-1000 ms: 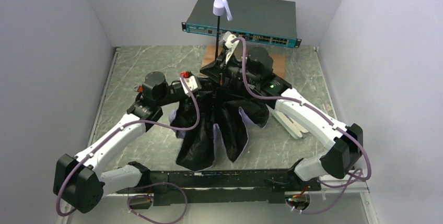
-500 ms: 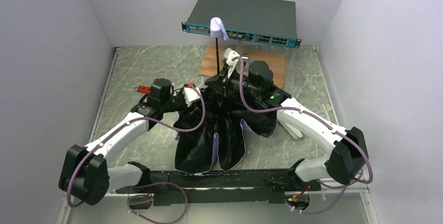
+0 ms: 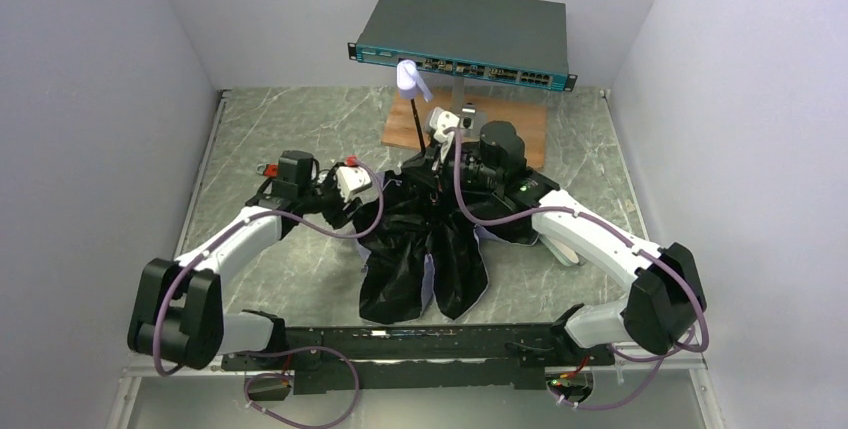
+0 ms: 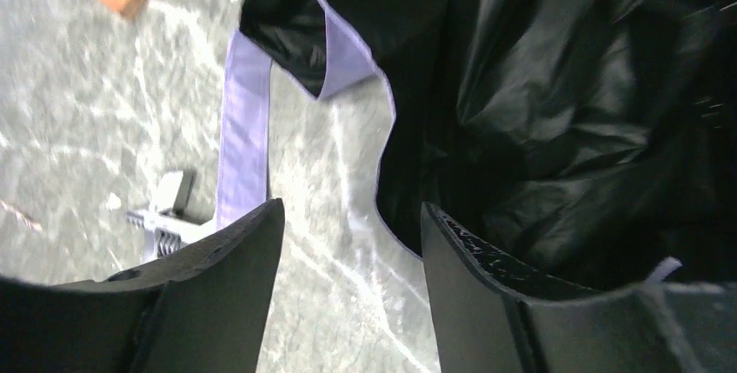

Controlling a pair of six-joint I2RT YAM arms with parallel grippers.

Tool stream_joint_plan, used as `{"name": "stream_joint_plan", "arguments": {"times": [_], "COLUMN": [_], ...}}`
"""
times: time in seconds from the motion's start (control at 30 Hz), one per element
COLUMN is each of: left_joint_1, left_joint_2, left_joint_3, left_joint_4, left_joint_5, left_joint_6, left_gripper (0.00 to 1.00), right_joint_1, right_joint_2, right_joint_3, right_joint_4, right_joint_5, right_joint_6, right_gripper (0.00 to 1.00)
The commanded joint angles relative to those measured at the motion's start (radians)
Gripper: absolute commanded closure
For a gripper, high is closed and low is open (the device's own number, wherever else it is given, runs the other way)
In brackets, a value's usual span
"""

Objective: Open the umbrella

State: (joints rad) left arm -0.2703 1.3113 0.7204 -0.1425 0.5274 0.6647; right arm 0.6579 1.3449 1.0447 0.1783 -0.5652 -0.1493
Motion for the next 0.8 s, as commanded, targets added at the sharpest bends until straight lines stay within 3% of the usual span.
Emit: {"name": "stream_joint_plan", "arguments": {"times": [0.0,0.1,0.2,0.37,0.5,0.63,0.77], "left_joint_1": [0.007,-0.018,-0.022,-0.055,-0.110,-0.161,-0.189], "left_joint_2": [-0.118,-0.138,-0.133,-0.124,-0.131,-0.126,-0.102], "left_joint_3": [0.051,0.072,0.095,0.123,0.129,0.128,0.138], "left_joint_4": [0.030,0.023,0.018,0.030,0.027,0.028,0.032], "left_joint_5": [0.244,0.224,0.223,0.239,0.238,0.234,0.248], "left_joint_6": [-0.048,-0.089,-0.128,-0.150,-0.110,-0.072,-0.074], "left_gripper": [0.34,0.31,0.23,0.23,0.25,0.31,0.41], "right_joint_1": [-0.004,-0.026,-0.060,-0.096,-0.112,-0.118,-0.116], "right_joint_2": [0.000,0.000,-0.019,-0.060,-0.106,-0.153,-0.169], "right_joint_3": [-0.031,-0.047,-0.056,-0.076,-0.121,-0.150,-0.161], "right_joint_4": [0.045,0.018,-0.034,-0.152,-0.240,-0.337,-0.381], "right_joint_5": [-0.040,-0.044,-0.060,-0.068,-0.062,-0.063,-0.091], "right_joint_6": [-0.068,-0.078,-0.081,-0.138,-0.185,-0.239,-0.244], "right_gripper": [0.86,0.61,0.44,0.24,0.21,0.26,0.38]}}
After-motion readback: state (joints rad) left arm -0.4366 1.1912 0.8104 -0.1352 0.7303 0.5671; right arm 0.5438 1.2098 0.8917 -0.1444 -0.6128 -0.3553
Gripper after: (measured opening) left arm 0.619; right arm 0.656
